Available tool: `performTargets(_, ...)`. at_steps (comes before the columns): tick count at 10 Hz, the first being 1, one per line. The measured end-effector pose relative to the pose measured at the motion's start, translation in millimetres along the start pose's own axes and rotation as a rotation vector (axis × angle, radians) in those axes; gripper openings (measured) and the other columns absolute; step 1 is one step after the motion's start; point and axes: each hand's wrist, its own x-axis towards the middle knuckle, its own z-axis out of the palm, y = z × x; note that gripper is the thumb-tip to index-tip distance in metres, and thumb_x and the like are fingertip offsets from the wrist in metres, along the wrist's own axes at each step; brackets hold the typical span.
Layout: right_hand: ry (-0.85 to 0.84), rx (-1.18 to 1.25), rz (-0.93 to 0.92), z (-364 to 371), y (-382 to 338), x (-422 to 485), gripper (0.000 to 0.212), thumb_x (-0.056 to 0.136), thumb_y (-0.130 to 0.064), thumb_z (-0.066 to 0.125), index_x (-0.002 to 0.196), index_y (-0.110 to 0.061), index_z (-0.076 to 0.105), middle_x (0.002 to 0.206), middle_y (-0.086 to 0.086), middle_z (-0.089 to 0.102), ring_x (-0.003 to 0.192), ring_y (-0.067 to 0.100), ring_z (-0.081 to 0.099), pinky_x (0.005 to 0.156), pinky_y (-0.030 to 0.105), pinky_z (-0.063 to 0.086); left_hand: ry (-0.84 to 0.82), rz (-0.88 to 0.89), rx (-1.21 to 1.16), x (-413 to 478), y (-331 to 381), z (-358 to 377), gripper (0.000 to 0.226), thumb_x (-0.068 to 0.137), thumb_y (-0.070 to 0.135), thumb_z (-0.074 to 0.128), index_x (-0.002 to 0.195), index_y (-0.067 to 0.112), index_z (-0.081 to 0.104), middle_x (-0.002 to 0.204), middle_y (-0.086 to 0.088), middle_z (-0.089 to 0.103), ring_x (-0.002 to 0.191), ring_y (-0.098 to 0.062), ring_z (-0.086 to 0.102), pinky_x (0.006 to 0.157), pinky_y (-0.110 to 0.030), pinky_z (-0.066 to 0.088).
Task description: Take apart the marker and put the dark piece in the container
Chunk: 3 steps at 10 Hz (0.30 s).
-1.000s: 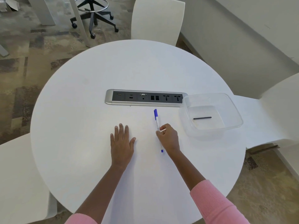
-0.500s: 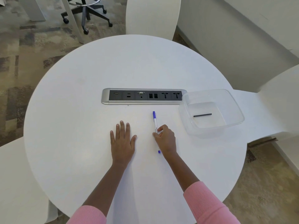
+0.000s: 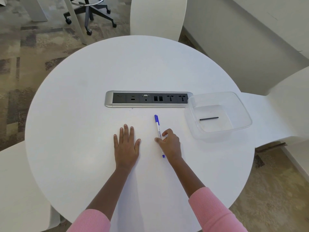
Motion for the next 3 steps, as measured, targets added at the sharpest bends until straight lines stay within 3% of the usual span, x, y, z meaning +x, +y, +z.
performTargets(1, -0.034, 0.052, 0.003, -4.8, 1.1, -3.3, 0.023, 0.079, -0.023, 0.065, 0.09, -0.012, 0.047, 0.075, 0.008, 0.056, 0.069, 0.022, 0.052, 0.064, 0.029, 0.039, -0.012, -0.007, -0.012, 0.5, -1.4, 0.0, 0.074, 0.098, 0.043, 0.001, 0.129, 0.001, 0.053, 0.135, -0.022, 0.05, 0.122, -0.037, 0.051, 0.096, -0.055, 0.04)
performTargets(2, -0.069, 0.099, -0.014, -10.7, 3.4, -6.0, 0.017, 0.082, -0.022, 0.062, 0.086, -0.014, 0.047, 0.066, 0.003, 0.053, 0.066, 0.022, 0.053, 0.066, 0.033, 0.046, 0.001, 0.023, 0.016, 1.1, -3.3, 5.1, 0.075, 0.099, 0.043, 0.001, 0.127, 0.0, 0.055, 0.133, -0.024, 0.051, 0.12, -0.039, 0.052, 0.093, -0.057, 0.042)
performTargets(3, -0.053, 0.115, -0.04, -17.9, 9.3, -8.0, 0.009, 0.086, -0.02, 0.055, 0.083, -0.013, 0.051, 0.076, 0.007, 0.059, 0.073, 0.029, 0.061, 0.071, 0.035, 0.05, 0.046, -0.005, -0.019, 0.6, 1.8, 10.1, 0.076, 0.099, 0.044, 0.001, 0.127, -0.002, 0.054, 0.133, -0.025, 0.051, 0.12, -0.041, 0.051, 0.093, -0.057, 0.042)
